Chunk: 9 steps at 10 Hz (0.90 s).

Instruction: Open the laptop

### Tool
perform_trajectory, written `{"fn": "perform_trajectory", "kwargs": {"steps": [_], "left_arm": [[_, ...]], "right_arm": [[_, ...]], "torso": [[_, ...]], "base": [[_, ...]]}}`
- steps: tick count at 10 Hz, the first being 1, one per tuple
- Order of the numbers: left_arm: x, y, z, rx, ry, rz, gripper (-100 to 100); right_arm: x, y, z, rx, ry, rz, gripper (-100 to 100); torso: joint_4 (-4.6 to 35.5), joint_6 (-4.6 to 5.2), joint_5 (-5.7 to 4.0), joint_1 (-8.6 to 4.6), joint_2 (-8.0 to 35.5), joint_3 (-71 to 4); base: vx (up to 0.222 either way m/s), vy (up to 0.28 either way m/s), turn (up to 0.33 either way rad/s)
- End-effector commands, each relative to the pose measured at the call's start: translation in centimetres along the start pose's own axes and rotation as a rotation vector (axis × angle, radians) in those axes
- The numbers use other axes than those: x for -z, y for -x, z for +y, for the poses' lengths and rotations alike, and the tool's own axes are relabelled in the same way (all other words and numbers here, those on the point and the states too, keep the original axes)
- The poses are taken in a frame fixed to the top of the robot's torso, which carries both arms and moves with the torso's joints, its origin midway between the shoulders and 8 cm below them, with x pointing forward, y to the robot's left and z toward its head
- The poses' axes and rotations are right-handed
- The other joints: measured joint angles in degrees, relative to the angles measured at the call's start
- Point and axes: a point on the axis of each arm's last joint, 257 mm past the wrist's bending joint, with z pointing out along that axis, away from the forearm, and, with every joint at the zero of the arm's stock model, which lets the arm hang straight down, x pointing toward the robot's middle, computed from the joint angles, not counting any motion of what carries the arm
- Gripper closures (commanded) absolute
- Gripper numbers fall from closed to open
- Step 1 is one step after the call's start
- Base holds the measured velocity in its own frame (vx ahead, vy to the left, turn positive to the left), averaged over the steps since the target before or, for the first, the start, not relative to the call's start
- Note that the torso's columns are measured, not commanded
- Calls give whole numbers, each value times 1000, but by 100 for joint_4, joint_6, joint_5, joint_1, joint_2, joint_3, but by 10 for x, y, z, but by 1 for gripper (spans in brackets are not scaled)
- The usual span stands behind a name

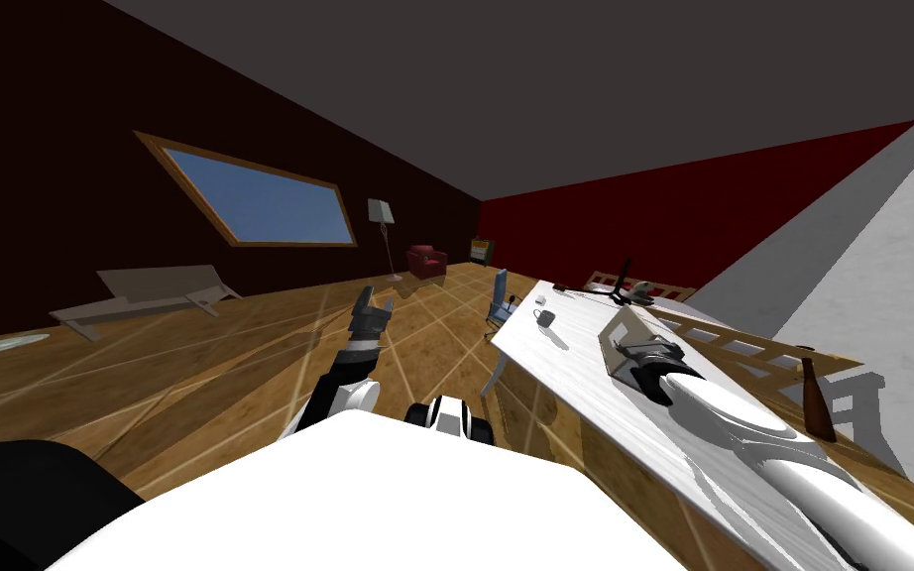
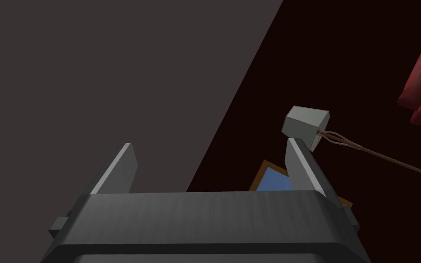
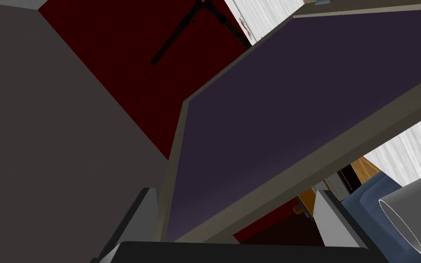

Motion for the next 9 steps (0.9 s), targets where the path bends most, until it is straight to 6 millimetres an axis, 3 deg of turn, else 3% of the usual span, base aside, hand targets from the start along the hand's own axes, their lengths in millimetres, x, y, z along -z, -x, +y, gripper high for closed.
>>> {"fn": "perform_trajectory", "kwargs": {"steps": [1,2,3,5,6,8,9], "left_arm": [[0,0,0,0,0,0,0],[0,0,0,0,0,0,0],[0,0,0,0,0,0,0],[0,0,0,0,0,0,0],[0,0,0,0,0,0,0],[0,0,0,0,0,0,0],[0,0,0,0,0,0,0]], "right_arm": [[-7,2,-7,9,-28,16,-100],[-6,1,-2,17,-19,17,-100],[-15,6,-30,1,-81,28,-100],[-13,2,-14,30,-51,32,-100],[-20,6,-44,19,-118,45,-100],[-19,3,-28,45,-90,47,-100],[-19,4,-31,39,-95,46,-100]], "torso": [[1,-9,3,1,5,0],[1,-6,0,5,9,5],[0,-3,1,7,1,0],[2,-1,0,3,10,6],[-5,-1,-5,5,-3,-1],[0,-2,-2,0,6,3],[-2,0,1,4,-4,-3]], "base": [[-86,-26,65],[-52,-18,-2],[-86,-30,95],[-72,-14,47],[-85,-27,96],[-62,-12,43],[-13,-1,-4]]}}
